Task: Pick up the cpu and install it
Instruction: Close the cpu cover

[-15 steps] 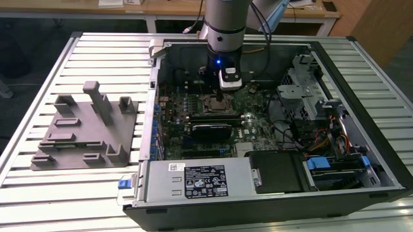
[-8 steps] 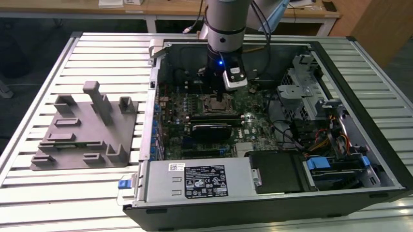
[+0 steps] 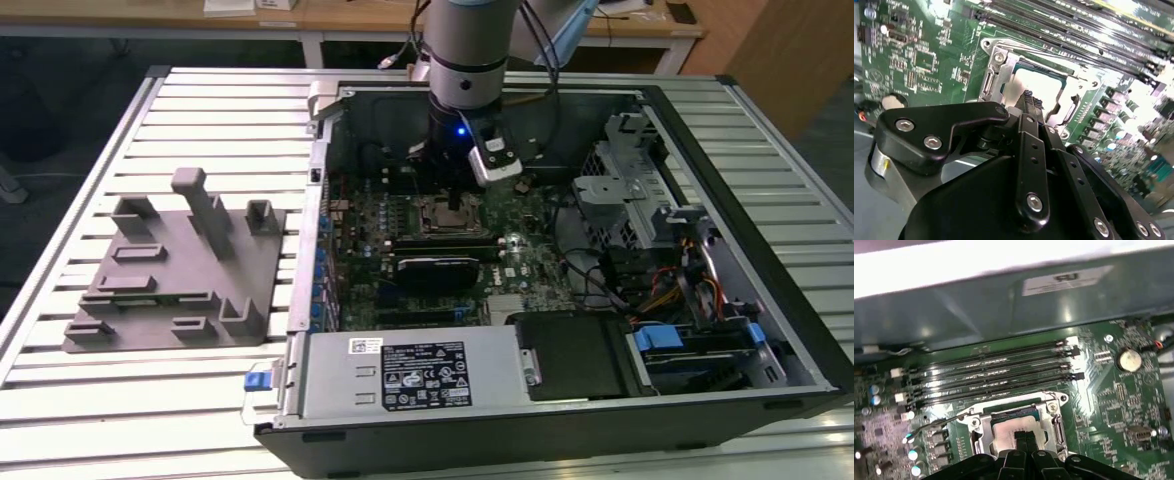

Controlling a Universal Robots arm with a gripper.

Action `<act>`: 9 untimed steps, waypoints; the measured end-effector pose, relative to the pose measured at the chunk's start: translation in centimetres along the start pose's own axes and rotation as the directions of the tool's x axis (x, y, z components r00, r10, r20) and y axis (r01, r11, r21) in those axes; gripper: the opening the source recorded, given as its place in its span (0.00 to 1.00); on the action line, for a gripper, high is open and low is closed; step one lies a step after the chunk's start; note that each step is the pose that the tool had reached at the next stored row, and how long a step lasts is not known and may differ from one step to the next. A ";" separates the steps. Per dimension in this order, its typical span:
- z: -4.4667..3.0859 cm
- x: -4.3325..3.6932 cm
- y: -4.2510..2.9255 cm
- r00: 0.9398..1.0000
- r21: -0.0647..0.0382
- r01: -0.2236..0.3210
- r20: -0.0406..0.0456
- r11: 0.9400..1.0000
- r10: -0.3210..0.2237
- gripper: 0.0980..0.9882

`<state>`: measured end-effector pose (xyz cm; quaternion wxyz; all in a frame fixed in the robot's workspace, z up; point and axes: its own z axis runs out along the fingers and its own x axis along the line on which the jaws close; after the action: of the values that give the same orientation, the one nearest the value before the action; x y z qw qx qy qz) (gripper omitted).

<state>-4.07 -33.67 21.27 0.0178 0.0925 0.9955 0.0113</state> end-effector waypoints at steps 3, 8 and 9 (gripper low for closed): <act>0.01 0.16 -0.03 1.000 0.000 0.014 0.000 1.000 -0.014 0.01; 0.02 0.53 -0.10 1.000 -0.001 0.025 -0.001 1.000 -0.025 0.01; 0.02 0.61 -0.13 1.000 -0.001 0.030 -0.001 1.000 -0.030 0.01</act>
<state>-4.69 -33.69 21.22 0.0177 0.0778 0.9967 0.0114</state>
